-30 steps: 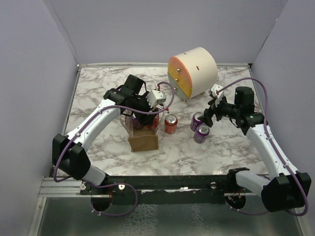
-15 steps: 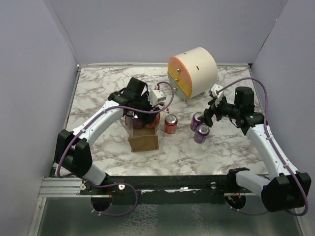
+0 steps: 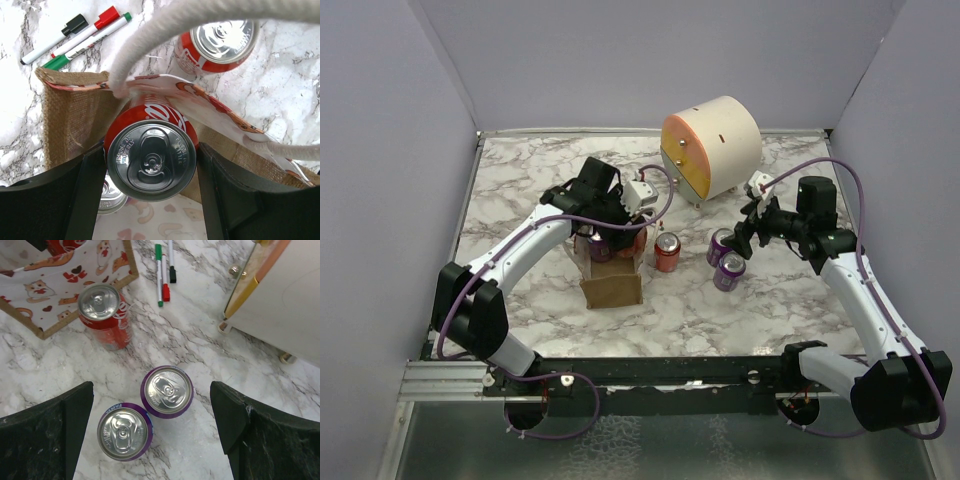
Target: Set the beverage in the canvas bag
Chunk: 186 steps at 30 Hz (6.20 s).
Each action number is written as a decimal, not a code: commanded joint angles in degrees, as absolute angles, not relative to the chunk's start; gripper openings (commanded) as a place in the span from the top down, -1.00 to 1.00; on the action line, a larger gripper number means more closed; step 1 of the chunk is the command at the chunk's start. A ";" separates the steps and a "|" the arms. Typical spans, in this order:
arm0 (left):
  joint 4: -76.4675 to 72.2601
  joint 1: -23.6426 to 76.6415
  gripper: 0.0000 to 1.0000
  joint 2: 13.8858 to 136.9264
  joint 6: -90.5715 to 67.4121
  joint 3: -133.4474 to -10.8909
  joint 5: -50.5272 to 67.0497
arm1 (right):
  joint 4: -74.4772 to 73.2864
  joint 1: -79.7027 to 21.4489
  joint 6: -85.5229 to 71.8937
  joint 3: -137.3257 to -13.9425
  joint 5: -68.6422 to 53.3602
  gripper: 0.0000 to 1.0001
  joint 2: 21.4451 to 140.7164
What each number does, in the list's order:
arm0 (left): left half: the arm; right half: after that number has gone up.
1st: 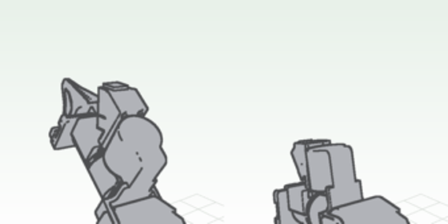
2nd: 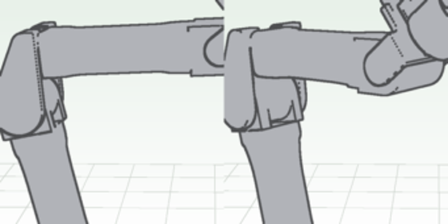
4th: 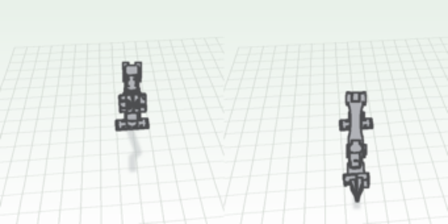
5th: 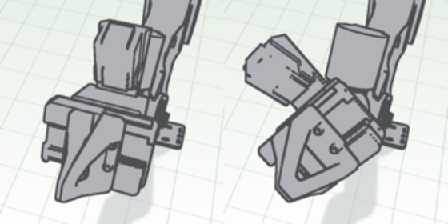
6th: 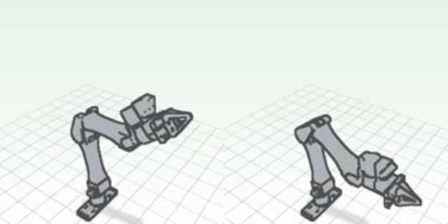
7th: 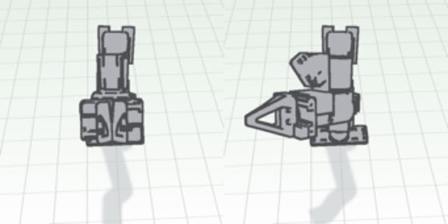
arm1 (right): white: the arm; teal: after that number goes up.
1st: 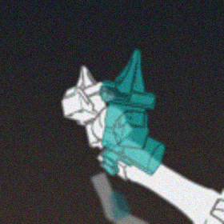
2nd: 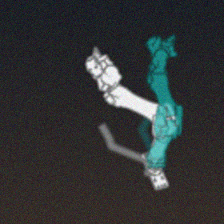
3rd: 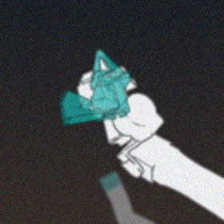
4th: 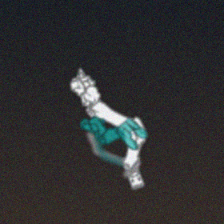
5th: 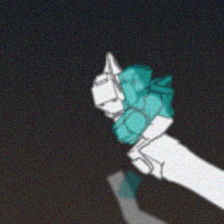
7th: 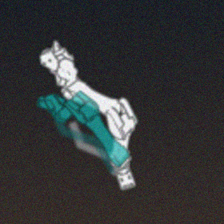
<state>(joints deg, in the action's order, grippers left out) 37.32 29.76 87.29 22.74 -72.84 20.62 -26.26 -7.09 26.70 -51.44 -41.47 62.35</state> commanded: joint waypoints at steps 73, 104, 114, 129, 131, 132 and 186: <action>35.27 29.71 0.19 79.81 25.64 -59.96 5.36 | 2.20 -31.64 -2.74 -64.39 -74.32 -0.39 91.32; 37.33 29.61 -0.67 76.70 23.83 -61.84 6.78 | -10.87 -31.65 13.25 -64.17 -67.24 -0.44 86.31; 38.82 29.58 -0.83 73.35 25.82 -64.23 5.89 | -15.31 -31.52 18.53 -61.54 -61.39 -0.50 81.49; 37.48 28.26 -0.93 65.52 26.91 -71.68 5.20 | -15.36 -31.18 19.31 -61.21 -42.60 -0.75 81.56; 37.33 26.89 -0.93 65.41 24.89 -72.62 6.11 | -16.69 -31.14 20.66 -62.21 -39.97 -0.82 82.72; 37.18 25.86 -0.93 65.39 23.63 -73.01 7.18 | -17.46 -31.15 21.39 -62.69 -38.92 -0.84 83.36; 37.35 8.88 0.02 61.11 13.32 -64.99 21.44 | -21.49 -31.82 26.27 -70.93 -26.51 0.34 85.35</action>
